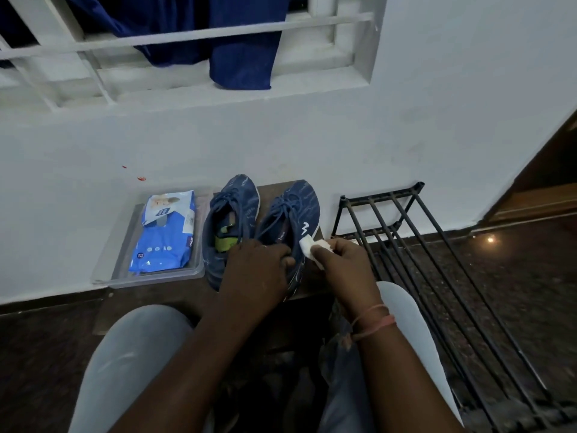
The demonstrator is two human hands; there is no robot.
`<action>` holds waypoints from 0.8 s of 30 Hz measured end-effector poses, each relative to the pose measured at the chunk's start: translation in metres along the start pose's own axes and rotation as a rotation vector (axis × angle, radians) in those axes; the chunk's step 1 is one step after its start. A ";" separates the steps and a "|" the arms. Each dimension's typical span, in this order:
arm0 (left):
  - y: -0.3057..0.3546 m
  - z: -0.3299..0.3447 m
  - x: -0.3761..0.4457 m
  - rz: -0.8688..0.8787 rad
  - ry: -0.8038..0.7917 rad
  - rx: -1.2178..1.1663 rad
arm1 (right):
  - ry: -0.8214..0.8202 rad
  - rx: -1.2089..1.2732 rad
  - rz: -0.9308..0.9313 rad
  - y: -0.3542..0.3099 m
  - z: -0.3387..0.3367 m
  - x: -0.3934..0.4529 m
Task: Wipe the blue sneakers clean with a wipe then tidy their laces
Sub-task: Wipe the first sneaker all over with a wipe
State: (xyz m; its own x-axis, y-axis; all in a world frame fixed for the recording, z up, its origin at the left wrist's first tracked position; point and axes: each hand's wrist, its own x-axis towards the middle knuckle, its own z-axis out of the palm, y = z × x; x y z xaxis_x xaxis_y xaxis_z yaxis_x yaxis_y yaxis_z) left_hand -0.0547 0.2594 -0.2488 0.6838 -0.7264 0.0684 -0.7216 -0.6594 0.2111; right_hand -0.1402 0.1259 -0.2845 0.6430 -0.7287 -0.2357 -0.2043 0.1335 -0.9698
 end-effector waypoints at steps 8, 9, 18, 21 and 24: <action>-0.028 -0.014 0.006 0.036 -0.192 -0.374 | -0.053 -0.210 -0.325 0.016 0.028 -0.037; -0.033 -0.015 0.007 0.020 -0.223 -0.465 | -0.048 -0.223 -0.368 0.018 0.031 -0.040; -0.039 -0.003 0.009 0.110 -0.005 -0.423 | 0.059 -0.300 -0.447 0.019 0.038 -0.046; -0.037 -0.001 0.006 0.127 0.055 -0.458 | 0.109 -0.302 -0.453 0.017 0.039 -0.046; -0.036 0.002 0.001 0.174 0.048 -0.506 | 0.145 -0.171 -0.325 0.016 0.031 -0.033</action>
State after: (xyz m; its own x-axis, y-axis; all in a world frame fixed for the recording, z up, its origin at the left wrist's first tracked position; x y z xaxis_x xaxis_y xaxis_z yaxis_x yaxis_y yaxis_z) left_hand -0.0278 0.2823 -0.2581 0.5715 -0.7992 0.1860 -0.6905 -0.3459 0.6352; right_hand -0.1416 0.1733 -0.2938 0.5858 -0.8036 0.1048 -0.1354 -0.2245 -0.9650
